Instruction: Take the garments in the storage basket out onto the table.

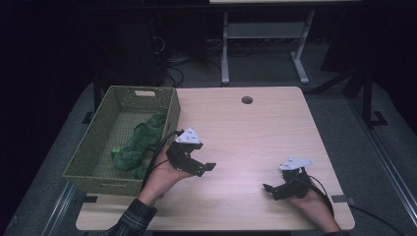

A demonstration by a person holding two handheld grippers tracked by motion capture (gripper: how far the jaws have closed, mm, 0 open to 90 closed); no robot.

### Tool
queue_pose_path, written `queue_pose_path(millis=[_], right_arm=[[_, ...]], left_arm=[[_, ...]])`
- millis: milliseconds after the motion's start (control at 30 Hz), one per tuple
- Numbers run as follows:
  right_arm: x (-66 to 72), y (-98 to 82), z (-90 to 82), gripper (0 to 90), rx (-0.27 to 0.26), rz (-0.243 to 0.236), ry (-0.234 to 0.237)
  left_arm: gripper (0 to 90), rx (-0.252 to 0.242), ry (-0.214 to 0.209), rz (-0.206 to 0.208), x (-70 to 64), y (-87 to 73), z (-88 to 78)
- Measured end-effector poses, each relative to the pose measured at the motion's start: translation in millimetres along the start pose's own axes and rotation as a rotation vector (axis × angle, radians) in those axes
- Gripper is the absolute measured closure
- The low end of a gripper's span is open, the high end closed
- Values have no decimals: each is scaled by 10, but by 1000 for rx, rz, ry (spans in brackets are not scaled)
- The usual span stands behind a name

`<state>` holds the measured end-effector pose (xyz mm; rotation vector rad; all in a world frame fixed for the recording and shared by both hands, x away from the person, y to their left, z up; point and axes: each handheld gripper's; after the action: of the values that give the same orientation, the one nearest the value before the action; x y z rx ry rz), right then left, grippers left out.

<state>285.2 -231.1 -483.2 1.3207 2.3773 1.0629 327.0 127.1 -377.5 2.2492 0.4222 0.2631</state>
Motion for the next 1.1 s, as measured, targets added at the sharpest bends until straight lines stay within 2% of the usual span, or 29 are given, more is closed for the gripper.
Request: queue_pose_path(millis=[467,867,1100], right_arm=[[0,0,0,0,0,0,0],[-2,-4,-5,0,-1,2,-3],[-13,-19,-23,0,1,4,-4]], left_arm=[[138,-2,0,-3,140,96,-172],[137,12,-7,8,344,172,-337],[138,-8,5,-3,443,150,-422]])
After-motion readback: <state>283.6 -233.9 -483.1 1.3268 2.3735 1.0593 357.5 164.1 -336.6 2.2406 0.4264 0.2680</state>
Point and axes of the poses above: each handheld gripper's, and its own axes: z roughly forward along the jaws, y roughly out of its top, x roughly to its left, and after that the axes turned 9 degrees about z, right-handed
